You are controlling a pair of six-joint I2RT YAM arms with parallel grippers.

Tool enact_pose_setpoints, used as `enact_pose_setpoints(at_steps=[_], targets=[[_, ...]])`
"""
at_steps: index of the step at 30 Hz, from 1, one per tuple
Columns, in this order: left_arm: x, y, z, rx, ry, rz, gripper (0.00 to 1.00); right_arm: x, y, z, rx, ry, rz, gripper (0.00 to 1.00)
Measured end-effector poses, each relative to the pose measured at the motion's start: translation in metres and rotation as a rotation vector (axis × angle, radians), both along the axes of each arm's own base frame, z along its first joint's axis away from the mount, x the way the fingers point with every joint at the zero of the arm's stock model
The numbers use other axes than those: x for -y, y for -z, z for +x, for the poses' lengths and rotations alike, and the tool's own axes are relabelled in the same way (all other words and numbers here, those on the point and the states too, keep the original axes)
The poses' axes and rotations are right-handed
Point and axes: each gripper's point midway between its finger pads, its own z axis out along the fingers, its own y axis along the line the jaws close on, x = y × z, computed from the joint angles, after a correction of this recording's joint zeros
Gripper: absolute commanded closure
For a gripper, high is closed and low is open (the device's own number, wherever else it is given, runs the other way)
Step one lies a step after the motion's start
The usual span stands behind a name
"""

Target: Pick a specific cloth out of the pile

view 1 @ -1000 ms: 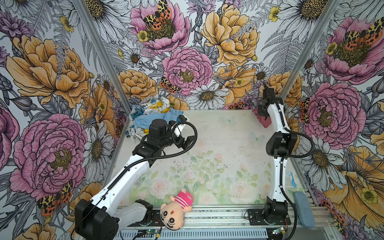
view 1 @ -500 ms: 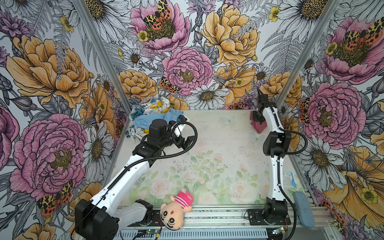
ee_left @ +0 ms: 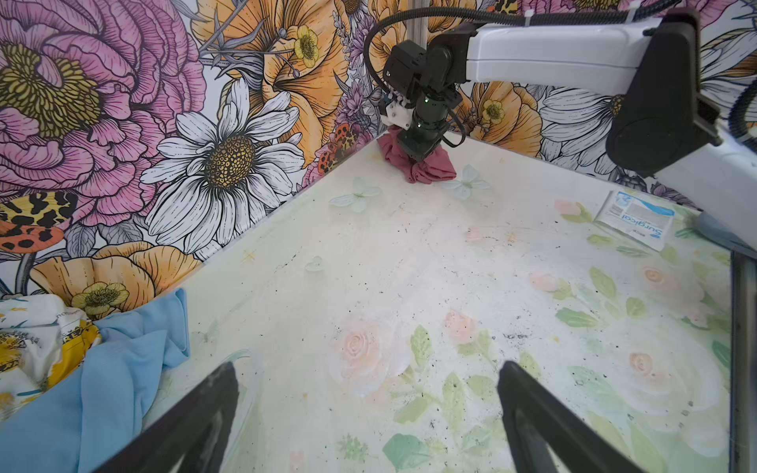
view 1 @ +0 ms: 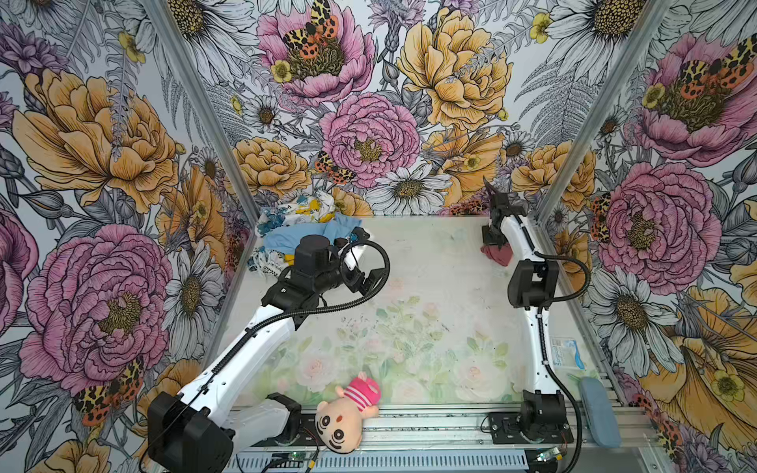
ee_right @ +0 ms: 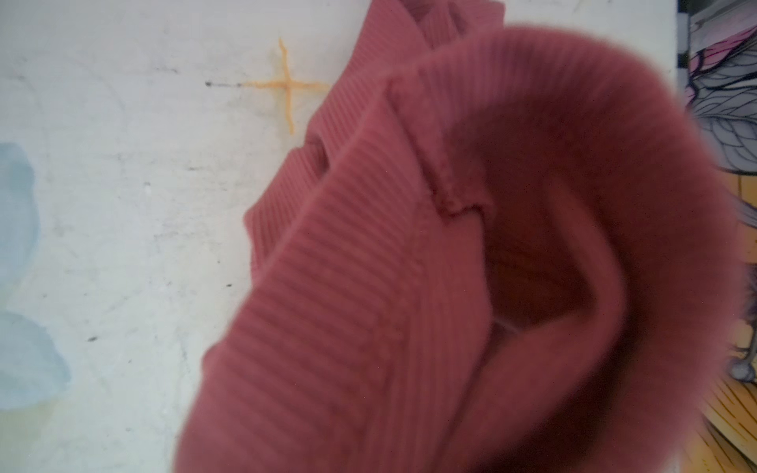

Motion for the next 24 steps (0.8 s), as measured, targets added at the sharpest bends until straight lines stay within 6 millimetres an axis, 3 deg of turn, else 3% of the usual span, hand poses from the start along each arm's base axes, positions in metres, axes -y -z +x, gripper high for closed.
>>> enact_pose_setpoints(at_steps=[2, 7, 15, 24], targets=[[0.000, 0.000, 0.000, 0.000, 0.000, 0.000, 0.01, 0.002, 0.000, 0.000, -0.001, 0.000, -0.004, 0.48], [0.001, 0.000, -0.001, 0.000, 0.004, -0.002, 0.01, 0.003, 0.000, 0.000, -0.001, 0.003, -0.003, 0.30], [0.002, 0.000, -0.002, 0.000, 0.012, -0.003, 0.01, -0.003, -0.012, 0.000, 0.021, 0.006, 0.036, 0.23], [0.003, -0.007, -0.008, 0.014, 0.021, -0.009, 0.01, -0.011, -0.073, 0.003, 0.131, 0.003, 0.084, 0.17]])
